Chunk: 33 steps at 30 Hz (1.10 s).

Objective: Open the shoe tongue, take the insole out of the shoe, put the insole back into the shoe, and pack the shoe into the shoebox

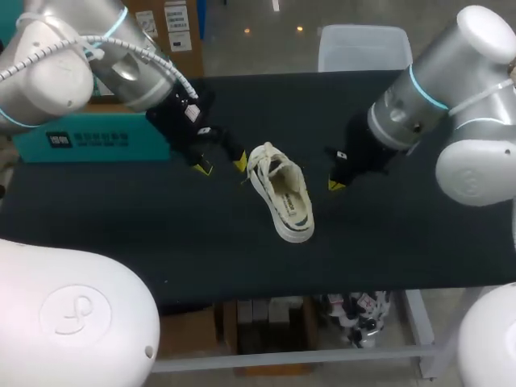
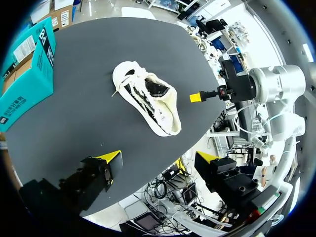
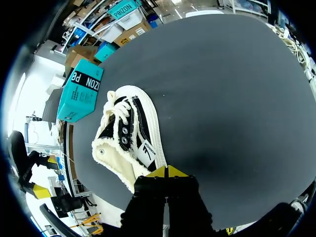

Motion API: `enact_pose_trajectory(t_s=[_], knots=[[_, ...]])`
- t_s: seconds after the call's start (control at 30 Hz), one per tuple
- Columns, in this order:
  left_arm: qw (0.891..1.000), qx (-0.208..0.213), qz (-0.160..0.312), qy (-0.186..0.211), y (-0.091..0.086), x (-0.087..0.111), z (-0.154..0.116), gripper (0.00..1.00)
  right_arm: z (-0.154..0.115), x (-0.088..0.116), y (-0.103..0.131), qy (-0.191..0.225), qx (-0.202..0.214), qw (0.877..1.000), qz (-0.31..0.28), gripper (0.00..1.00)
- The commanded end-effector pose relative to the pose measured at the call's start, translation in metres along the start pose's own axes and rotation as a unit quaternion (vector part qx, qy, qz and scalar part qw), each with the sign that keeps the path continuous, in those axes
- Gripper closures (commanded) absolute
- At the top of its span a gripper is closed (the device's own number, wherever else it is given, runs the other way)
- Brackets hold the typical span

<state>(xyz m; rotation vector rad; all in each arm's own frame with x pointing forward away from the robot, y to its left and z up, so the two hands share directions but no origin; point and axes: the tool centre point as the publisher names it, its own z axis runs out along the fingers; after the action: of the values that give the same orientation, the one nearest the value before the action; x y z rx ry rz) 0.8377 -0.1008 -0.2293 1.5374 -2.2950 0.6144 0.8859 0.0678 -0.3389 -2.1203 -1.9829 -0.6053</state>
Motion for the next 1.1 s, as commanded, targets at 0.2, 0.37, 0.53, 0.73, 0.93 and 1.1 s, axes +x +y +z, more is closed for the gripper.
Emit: enact_pose_trajectory(t_s=[0.2, 0.37, 0.53, 0.73, 0.93, 1.1], knots=[[1.0, -0.026, -0.009, -0.011, -0.011, 0.013, 0.027, 0.0, 0.007, -0.009, 0.028, -0.017, 0.056, 0.998, -0.02, 1.0], [0.999, -0.037, -0.02, -0.015, -0.012, 0.017, 0.04, 0.0, 0.008, -0.022, 0.038, -0.024, 0.065, 0.997, -0.029, 1.0], [0.998, -0.042, -0.03, -0.018, -0.011, 0.021, 0.051, 0.0, 0.008, -0.035, 0.047, -0.035, 0.08, 0.995, -0.047, 1.0], [0.997, -0.047, -0.047, -0.027, -0.01, 0.023, 0.064, 0.0, 0.008, -0.051, 0.058, -0.036, 0.088, 0.993, -0.065, 1.0], [0.996, -0.05, -0.061, -0.034, -0.012, 0.025, 0.075, 0.0, 0.011, -0.063, 0.068, -0.042, 0.098, 0.992, -0.072, 1.0], [0.996, -0.056, -0.067, -0.034, -0.016, 0.025, 0.084, 0.0, 0.009, -0.07, 0.078, -0.042, 0.103, 0.991, -0.076, 1.0]])
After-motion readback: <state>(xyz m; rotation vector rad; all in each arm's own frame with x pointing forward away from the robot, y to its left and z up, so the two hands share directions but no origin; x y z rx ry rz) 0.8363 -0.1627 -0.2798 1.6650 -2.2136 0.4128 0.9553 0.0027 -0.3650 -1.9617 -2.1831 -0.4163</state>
